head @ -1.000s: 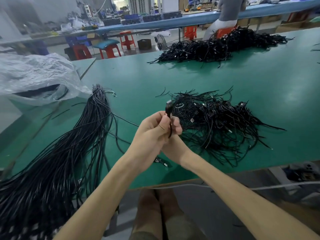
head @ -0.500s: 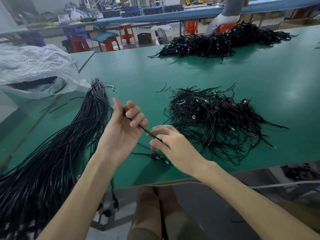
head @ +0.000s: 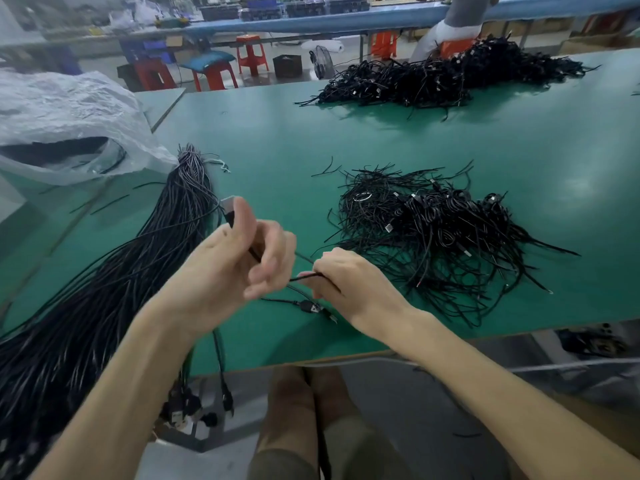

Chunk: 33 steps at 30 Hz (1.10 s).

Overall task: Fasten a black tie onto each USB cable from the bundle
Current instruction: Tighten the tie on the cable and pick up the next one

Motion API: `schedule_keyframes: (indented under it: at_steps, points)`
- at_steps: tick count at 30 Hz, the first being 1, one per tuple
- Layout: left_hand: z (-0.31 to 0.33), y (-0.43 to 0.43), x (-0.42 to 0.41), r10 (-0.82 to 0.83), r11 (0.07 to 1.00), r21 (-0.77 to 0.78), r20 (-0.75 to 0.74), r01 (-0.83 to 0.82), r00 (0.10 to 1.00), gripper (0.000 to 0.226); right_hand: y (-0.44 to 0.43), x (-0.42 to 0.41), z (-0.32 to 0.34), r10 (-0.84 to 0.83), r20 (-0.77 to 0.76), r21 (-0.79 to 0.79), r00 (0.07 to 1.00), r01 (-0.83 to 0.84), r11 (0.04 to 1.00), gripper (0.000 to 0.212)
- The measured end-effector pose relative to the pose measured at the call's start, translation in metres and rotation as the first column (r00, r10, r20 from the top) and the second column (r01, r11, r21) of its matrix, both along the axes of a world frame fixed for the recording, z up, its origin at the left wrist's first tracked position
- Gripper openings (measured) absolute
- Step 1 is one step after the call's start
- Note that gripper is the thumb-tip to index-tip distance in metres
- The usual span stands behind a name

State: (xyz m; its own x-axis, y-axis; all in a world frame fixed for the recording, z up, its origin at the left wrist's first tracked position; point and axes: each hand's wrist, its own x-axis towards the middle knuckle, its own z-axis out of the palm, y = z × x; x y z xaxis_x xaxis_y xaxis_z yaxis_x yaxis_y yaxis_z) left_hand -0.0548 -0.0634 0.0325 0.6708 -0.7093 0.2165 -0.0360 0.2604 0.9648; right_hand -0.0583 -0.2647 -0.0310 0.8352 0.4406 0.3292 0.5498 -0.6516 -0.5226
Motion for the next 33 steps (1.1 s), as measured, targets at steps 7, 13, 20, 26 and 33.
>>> schedule_keyframes:
  at_steps: [7, 13, 20, 26, 33]
  points:
    - [0.002, 0.000, -0.004, -0.157, 0.515, 0.838, 0.299, -0.180, 0.941, 0.061, -0.006, 0.017, 0.014, 0.057, 0.091, -0.220, 0.994, -0.036, 0.975, 0.038]
    - [-0.028, 0.009, 0.014, -0.091, 0.144, 0.736, 0.675, -0.661, 0.732, 0.055, 0.000, 0.020, 0.019, -0.073, 0.027, 0.152, 0.997, 0.068, 0.986, 0.051]
    - [-0.047, 0.007, 0.018, 0.360, 0.696, 0.466, 0.432, -0.546, 0.827, 0.035, 0.032, 0.005, 0.022, 0.004, -0.193, 0.613, 0.981, 0.117, 0.781, 0.058]
    - [-0.051, -0.015, 0.003, 0.308, 0.945, 0.150, -0.120, -0.290, 0.944, 0.072, 0.052, -0.009, 0.020, 0.074, -0.195, 0.692, 0.978, 0.084, 0.717, 0.052]
    - [-0.046, -0.017, -0.006, 0.327, 0.943, 0.121, -0.172, -0.309, 0.929, 0.078, 0.051, -0.015, 0.026, 0.048, -0.136, 0.690, 0.990, 0.060, 0.722, 0.054]
